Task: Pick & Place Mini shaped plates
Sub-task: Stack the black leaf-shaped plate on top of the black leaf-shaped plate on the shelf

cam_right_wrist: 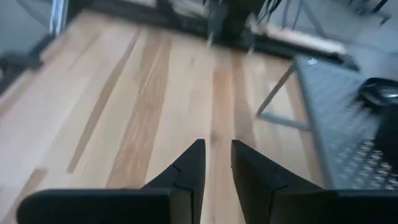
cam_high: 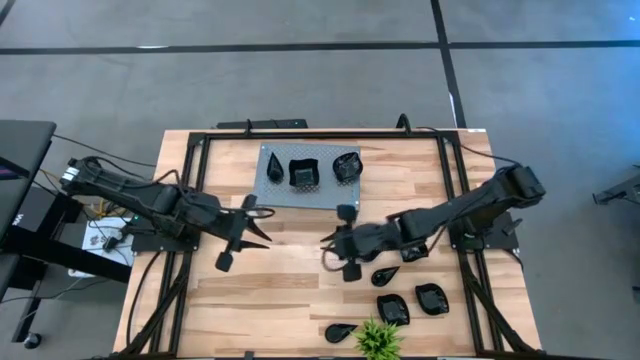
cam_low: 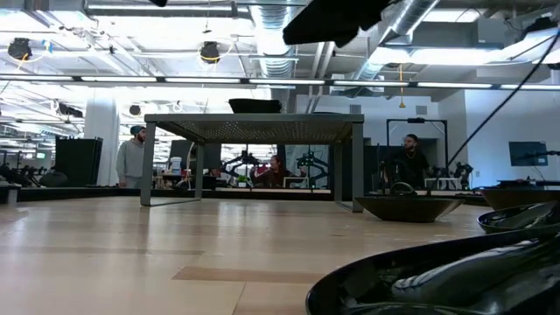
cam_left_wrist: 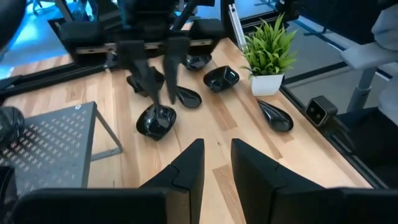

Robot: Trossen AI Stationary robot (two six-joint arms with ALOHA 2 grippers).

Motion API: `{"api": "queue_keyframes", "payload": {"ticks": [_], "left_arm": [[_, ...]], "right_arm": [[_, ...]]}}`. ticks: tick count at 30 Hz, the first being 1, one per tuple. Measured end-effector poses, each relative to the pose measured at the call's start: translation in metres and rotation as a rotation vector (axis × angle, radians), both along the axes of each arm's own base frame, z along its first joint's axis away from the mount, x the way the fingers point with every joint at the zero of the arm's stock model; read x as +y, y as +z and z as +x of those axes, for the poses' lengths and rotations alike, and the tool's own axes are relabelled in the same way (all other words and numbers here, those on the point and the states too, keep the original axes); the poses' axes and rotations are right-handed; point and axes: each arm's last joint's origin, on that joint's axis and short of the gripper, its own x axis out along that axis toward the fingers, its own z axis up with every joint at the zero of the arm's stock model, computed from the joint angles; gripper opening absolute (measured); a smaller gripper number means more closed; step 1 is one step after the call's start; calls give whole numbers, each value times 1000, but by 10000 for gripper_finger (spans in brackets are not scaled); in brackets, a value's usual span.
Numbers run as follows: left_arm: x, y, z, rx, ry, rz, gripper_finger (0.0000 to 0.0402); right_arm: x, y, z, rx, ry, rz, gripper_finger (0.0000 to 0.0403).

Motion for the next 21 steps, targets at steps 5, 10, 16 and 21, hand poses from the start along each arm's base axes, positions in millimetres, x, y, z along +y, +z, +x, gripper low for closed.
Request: {"api": "queue_keyframes", "payload": {"ticks": [5, 10, 16, 21], "left_arm": [[4, 3, -10, 16, 19, -39, 81], [4, 2, -11, 28, 21, -37, 81], [4, 1, -10, 35, 22, -35, 81], [4, 1, -9, 36, 22, -34, 81]], "right_arm": [[7, 12, 14, 215, -76, 45, 72], [7, 6, 14, 468, -283, 145, 72], [11, -32, 19, 648, -441, 242, 72], [11, -61, 29, 739, -481, 293, 72]]}}
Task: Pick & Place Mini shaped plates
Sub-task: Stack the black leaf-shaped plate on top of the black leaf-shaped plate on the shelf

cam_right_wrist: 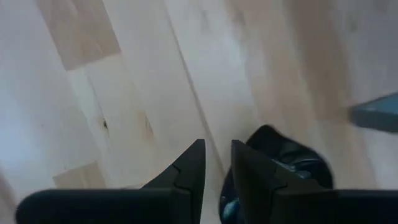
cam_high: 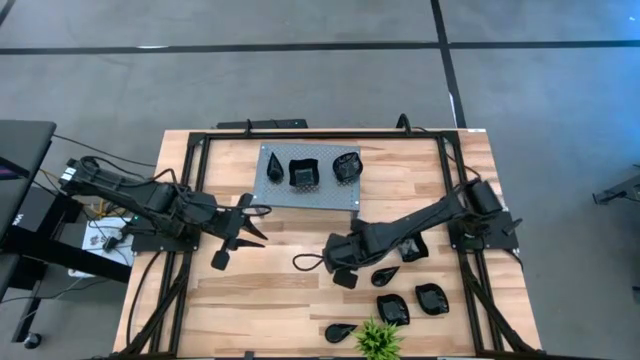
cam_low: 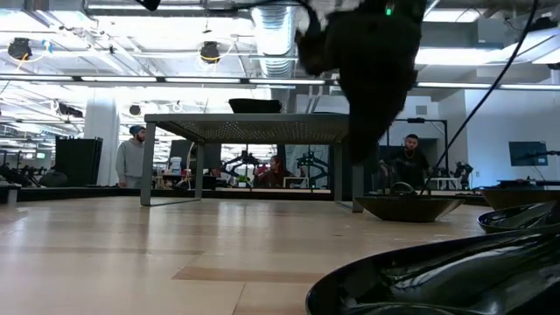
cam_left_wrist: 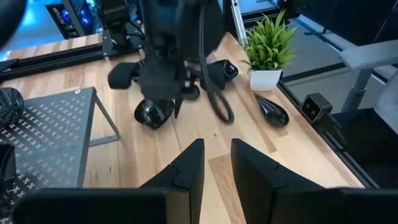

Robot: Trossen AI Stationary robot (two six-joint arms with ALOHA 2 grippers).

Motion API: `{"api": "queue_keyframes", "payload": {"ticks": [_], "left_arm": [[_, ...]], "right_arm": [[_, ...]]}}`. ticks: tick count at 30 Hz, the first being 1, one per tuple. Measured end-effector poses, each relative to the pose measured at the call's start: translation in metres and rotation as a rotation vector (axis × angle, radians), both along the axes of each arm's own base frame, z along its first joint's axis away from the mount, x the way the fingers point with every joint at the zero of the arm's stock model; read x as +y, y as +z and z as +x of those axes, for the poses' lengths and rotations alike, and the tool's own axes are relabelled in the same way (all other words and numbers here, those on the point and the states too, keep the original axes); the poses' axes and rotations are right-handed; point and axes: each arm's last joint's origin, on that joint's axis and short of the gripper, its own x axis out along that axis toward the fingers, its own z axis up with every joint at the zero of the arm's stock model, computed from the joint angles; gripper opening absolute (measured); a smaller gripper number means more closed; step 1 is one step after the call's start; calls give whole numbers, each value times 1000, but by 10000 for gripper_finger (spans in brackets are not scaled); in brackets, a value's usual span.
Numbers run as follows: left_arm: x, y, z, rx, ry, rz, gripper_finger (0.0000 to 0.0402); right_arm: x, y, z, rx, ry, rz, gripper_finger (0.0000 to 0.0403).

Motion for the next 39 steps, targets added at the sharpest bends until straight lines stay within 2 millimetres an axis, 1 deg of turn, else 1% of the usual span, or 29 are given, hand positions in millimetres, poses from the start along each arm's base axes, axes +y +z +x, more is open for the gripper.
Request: {"api": "queue_keyframes", "payload": {"ticks": [3, 7, 9, 12, 17, 21, 25, 30, 32, 35, 39], "left_arm": [[0, 0, 0, 0, 0, 0, 81], [0, 0, 0, 0, 0, 0, 81], [0, 0, 0, 0, 0, 0, 81], [0, 0, 0, 0, 0, 0, 81], [0, 0, 0, 2, 3, -6, 81], [0, 0, 0, 3, 3, -6, 81], [0, 0, 0, 3, 3, -6, 81], [0, 0, 0, 3, 3, -6, 81], [0, 0, 0, 3, 3, -6, 81], [0, 0, 0, 3, 3, -6, 81], [0, 0, 0, 3, 3, -6, 81]], "right_arm": [[-5, -10, 2, 35, -81, 7, 72], [-15, -10, 1, 64, -170, 17, 72], [-19, -10, 1, 76, -180, 20, 72], [-20, -9, 1, 82, -181, 56, 72], [-19, -16, 3, 100, -186, 69, 72], [-20, -21, 3, 79, -234, 72, 72], [-22, -20, 3, 79, -239, 66, 72], [-21, -28, 2, 113, -237, 56, 72], [-21, -31, 6, 103, -237, 59, 72], [-21, -37, 4, 138, -239, 48, 72], [-24, -39, 3, 163, -248, 33, 70]]}}
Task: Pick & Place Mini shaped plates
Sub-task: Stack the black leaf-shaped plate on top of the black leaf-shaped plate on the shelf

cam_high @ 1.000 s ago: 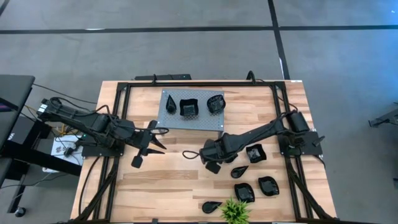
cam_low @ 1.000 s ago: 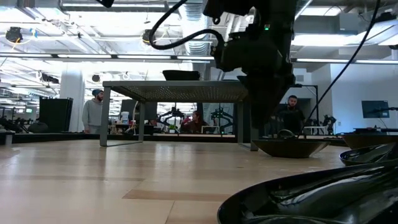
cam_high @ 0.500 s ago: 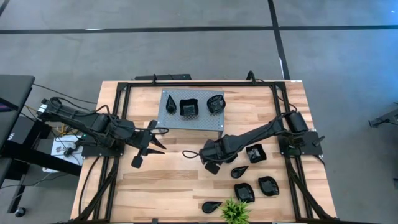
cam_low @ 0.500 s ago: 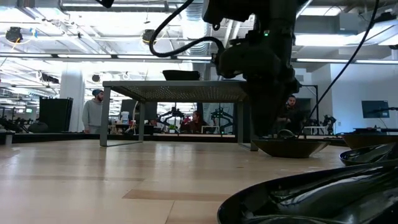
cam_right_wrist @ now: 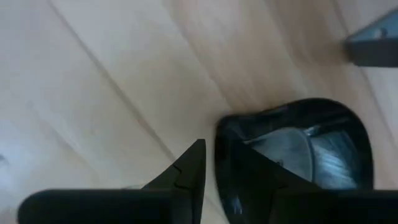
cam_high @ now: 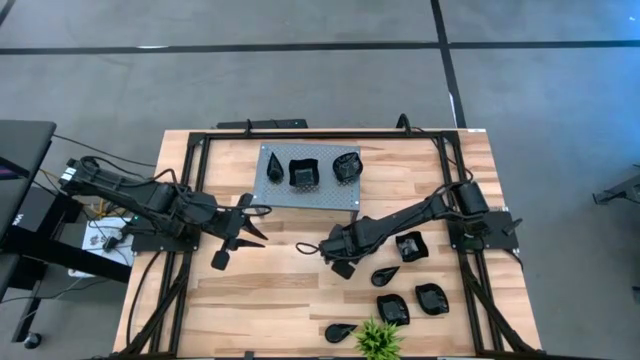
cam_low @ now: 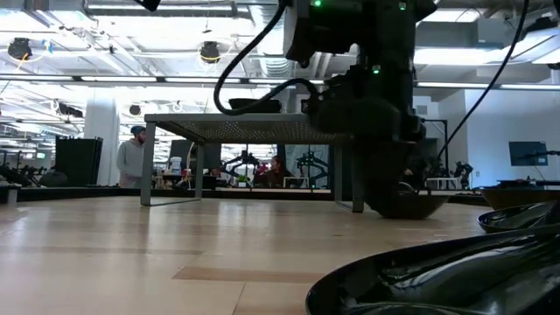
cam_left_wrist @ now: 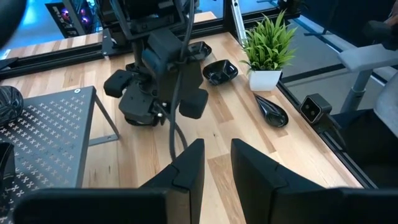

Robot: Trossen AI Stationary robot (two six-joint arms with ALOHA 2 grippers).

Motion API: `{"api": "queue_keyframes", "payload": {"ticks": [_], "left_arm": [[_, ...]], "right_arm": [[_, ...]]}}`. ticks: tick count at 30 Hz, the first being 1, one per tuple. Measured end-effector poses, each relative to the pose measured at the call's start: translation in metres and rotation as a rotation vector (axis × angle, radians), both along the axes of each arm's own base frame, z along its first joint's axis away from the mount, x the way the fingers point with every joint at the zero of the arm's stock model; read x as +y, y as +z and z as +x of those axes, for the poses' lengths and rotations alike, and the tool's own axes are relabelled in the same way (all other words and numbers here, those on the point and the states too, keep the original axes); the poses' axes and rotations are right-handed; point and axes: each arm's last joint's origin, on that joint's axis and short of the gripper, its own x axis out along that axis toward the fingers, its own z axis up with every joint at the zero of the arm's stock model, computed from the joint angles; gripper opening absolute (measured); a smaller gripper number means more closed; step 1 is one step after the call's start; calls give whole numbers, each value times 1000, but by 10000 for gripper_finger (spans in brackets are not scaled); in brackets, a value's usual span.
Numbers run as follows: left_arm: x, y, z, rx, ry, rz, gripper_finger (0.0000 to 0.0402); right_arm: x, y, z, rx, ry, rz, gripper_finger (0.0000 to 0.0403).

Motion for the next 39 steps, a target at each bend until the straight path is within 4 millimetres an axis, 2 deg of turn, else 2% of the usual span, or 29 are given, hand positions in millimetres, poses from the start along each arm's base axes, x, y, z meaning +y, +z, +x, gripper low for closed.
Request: {"api": "queue_keyframes", "payload": {"ticks": [5, 11, 17, 21, 27, 30, 32, 34, 39], "left_arm": [[0, 0, 0, 1, 0, 1, 81], [0, 0, 0, 1, -1, 0, 81], [0, 0, 0, 1, 0, 0, 81], [0, 0, 0, 1, 0, 0, 81], [0, 0, 0, 1, 0, 0, 81], [0, 0, 0, 1, 0, 0, 81], [0, 0, 0, -1, -2, 4, 81], [0, 0, 0, -1, -2, 4, 81], [0, 0, 0, -2, -3, 7, 81]], "right_arm": [[0, 0, 0, 2, 0, 0, 64], [0, 0, -1, 17, 79, -8, 58], [0, 1, -1, 28, 118, 8, 8], [5, 7, 0, 34, 139, 49, 6], [35, 47, 7, -7, 290, 46, 2], [57, 76, 8, -41, 525, 6, 3], [70, 91, 3, -28, 736, -63, 3], [81, 106, 0, -39, 864, -147, 2], [88, 142, -5, -60, 920, -384, 3]]}}
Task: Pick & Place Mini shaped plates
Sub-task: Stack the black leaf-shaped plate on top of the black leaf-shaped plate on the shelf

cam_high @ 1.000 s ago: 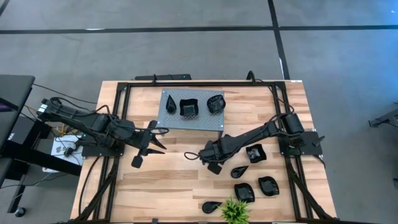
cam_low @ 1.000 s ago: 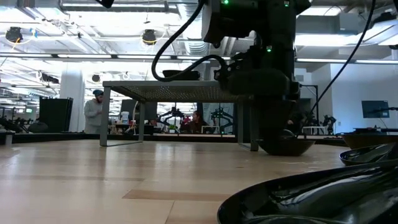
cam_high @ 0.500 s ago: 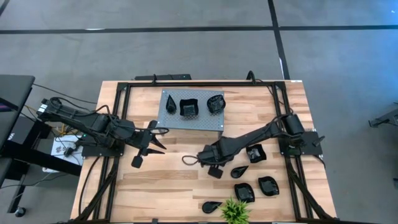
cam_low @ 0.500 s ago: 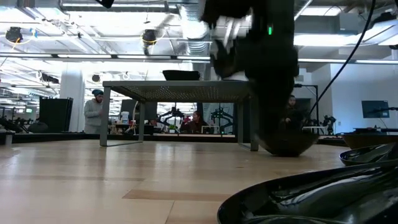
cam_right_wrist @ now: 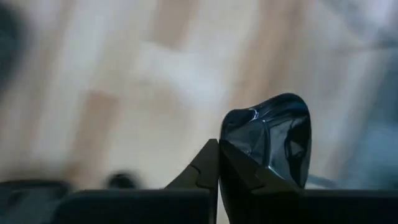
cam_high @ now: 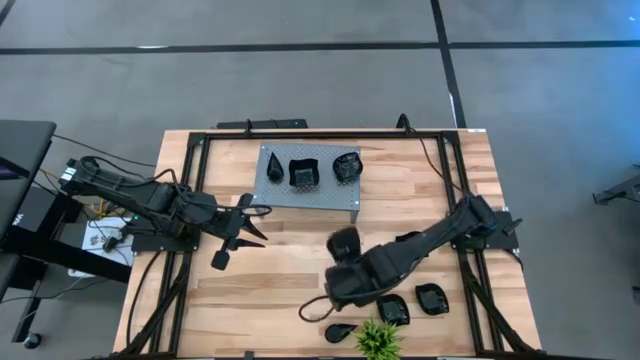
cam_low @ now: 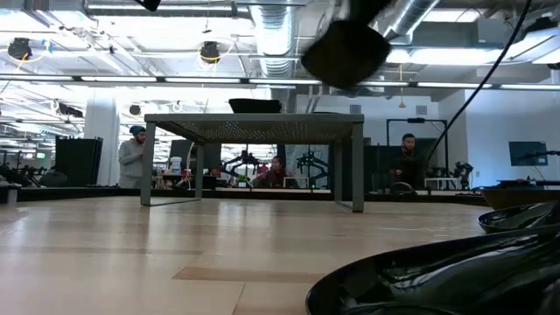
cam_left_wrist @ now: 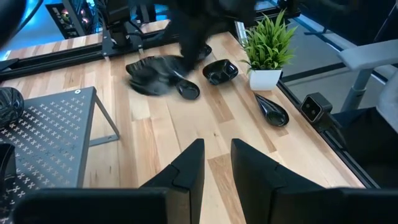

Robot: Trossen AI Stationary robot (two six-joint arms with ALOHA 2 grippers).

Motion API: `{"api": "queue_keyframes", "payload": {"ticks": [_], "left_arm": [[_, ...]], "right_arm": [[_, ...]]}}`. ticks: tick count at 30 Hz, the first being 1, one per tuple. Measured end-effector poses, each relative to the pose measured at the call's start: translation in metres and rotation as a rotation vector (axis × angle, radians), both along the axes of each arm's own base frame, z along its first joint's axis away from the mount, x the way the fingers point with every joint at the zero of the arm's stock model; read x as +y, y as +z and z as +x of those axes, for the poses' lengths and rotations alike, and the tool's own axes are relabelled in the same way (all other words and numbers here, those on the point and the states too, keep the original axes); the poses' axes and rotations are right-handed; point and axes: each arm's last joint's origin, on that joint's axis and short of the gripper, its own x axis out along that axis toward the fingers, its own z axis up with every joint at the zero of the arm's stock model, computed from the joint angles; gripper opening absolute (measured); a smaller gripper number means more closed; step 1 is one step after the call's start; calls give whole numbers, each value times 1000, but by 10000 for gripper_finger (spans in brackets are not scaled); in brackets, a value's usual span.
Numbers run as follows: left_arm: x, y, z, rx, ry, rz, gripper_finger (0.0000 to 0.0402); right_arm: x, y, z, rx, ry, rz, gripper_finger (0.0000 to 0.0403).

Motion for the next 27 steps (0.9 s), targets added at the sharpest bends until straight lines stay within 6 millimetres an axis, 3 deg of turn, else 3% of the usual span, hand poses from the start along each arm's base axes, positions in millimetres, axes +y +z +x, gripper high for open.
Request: {"api": "queue_keyframes", "payload": {"ticks": [6, 13, 16, 23, 27], "left_arm": [[0, 0, 0, -1, -1, 2, 81], [0, 0, 0, -2, -1, 3, 81], [0, 0, 0, -1, 0, 0, 81], [0, 0, 0, -1, -1, 3, 81], [0, 0, 0, -2, -1, 2, 81]], "right_arm": [[-33, 27, 3, -32, -6, -340, 3], [-109, 28, 16, 174, -37, -376, 2], [-133, 32, 16, 210, -38, -382, 1], [-138, 81, -21, 50, -90, -340, 1], [-143, 84, -35, -41, -126, -315, 0]]}}
